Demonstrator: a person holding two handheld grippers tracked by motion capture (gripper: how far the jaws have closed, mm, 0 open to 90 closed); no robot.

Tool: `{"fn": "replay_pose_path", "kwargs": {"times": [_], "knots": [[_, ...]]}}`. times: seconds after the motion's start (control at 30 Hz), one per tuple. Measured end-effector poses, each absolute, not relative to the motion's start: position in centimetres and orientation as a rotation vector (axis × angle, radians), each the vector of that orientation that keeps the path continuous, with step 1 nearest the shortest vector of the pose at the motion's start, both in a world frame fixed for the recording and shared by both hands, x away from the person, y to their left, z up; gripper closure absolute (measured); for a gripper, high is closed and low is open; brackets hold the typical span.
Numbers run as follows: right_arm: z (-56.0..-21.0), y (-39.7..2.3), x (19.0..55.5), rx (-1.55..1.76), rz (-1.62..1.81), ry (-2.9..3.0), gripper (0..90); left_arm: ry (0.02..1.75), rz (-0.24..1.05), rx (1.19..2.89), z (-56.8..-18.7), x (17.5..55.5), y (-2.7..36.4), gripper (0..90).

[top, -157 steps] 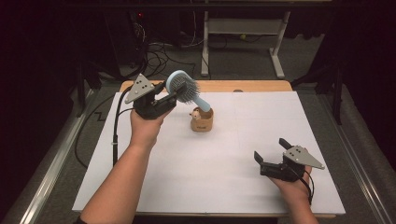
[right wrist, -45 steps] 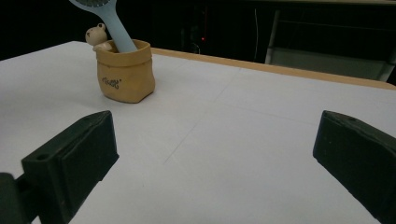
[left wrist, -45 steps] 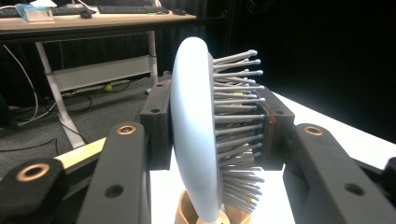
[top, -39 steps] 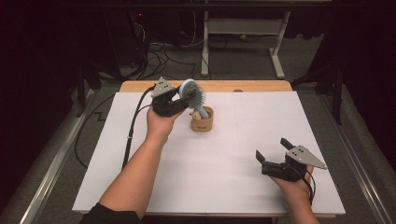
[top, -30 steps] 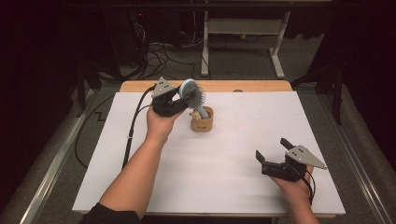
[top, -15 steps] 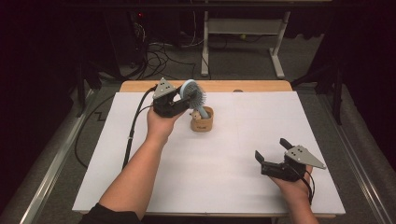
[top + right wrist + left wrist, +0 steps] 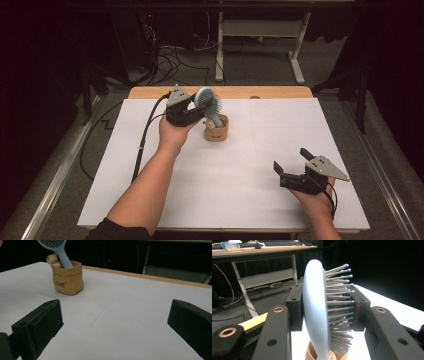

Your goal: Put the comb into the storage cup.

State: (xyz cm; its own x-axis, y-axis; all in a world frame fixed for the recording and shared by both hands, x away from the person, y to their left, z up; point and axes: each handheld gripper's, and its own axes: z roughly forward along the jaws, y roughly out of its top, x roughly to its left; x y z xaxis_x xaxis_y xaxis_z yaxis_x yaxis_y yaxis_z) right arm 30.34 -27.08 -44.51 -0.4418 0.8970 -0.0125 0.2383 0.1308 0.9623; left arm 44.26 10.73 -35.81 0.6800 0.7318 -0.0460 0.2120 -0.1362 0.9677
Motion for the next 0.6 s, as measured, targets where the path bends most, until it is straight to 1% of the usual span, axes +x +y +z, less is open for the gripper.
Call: {"fn": "replay_pose_path", "kwargs": {"times": [0.4,0.6], "knots": [[-44.46,-27.03,30.30,1.093,1.337,1.782,0.1,0.795,0.539,1.676,-35.98,44.79,11.07,51.3],[-44.43,-27.07,30.28,1.091,1.337,1.780,0.1,0.814,0.541,1.683,-35.97,44.89,11.20,47.6]]}}
